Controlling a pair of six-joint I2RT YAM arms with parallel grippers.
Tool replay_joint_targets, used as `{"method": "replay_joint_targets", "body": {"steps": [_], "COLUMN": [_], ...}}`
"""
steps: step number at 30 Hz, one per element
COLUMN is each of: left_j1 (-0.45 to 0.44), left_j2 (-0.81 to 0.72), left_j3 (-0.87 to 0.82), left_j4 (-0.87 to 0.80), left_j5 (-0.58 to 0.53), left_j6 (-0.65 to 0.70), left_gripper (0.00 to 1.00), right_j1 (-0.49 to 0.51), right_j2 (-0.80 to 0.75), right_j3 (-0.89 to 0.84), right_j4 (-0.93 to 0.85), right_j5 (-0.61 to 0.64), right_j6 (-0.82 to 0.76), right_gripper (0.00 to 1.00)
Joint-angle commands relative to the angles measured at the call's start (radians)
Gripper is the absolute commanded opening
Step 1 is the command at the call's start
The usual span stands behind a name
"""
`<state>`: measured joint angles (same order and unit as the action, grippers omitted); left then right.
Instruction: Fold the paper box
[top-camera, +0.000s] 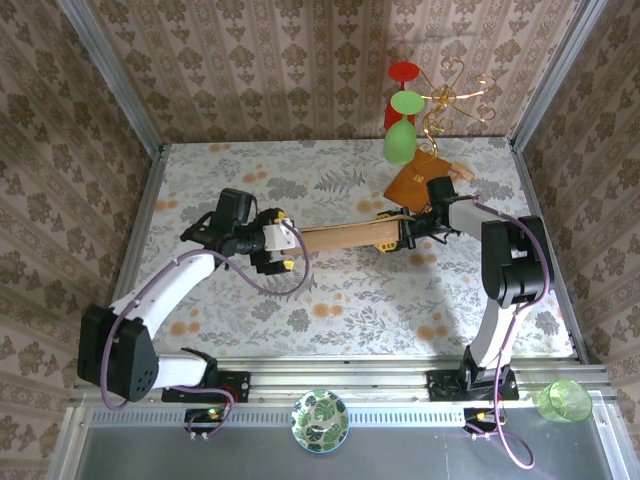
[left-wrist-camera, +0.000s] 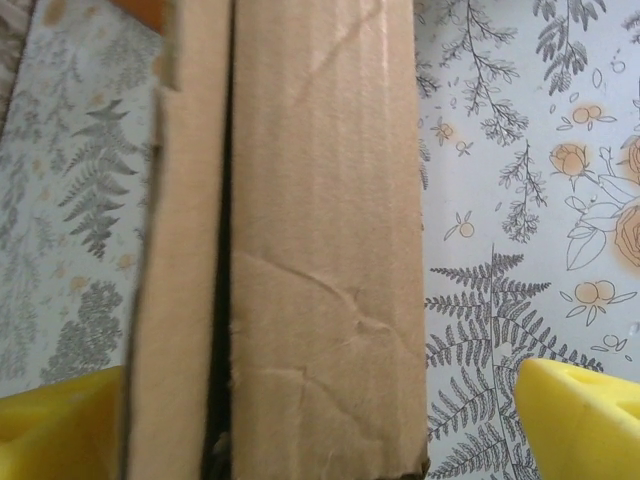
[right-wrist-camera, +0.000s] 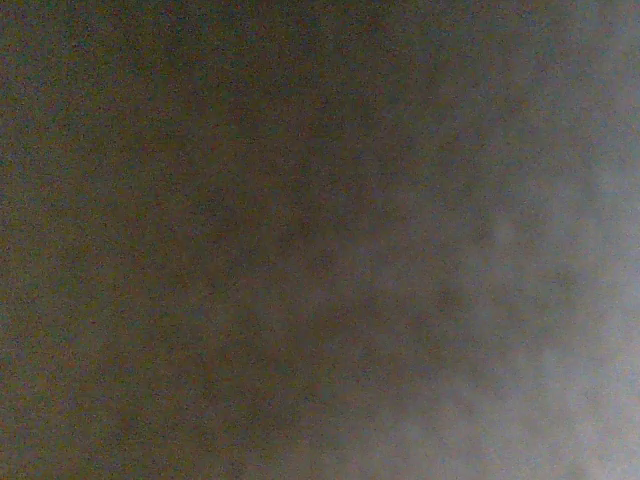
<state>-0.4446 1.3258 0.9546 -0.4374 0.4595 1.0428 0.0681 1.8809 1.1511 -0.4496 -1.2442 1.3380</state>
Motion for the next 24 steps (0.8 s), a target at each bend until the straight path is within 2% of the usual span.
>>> {"method": "replay_joint_targets", "body": {"steps": [1, 7, 12, 24], "left_j1": [-0.005, -0.075, -0.089, -0.095], "left_j2": [0.022, 0.07, 0.078, 0.089], "left_j3": [0.023, 0.02, 0.023, 0.068], "left_j4": [0.022, 0.086, 0.093, -0.029], "left_j5": [0.025, -0.054, -0.056, -0.008], "left_j6": [0.056, 0.039, 0.018, -0.013], "left_gripper": [0.92, 0.86, 0.78, 0.61], "right_j1": [-0.002, -0.002, -0.002, -0.002], "right_j2": [0.043, 0.053, 0.061, 0.06], "right_j3": [0.002, 0.007, 0.015, 0.013], "right_j4": [-0.093, -0.093, -0.093, -0.093], "right_j5": [0.124, 0.126, 0.123, 0.125], "right_j6": [0.029, 0.033, 0.038, 0.046], "right_gripper": [0.35, 0.35, 0.36, 0.5]}}
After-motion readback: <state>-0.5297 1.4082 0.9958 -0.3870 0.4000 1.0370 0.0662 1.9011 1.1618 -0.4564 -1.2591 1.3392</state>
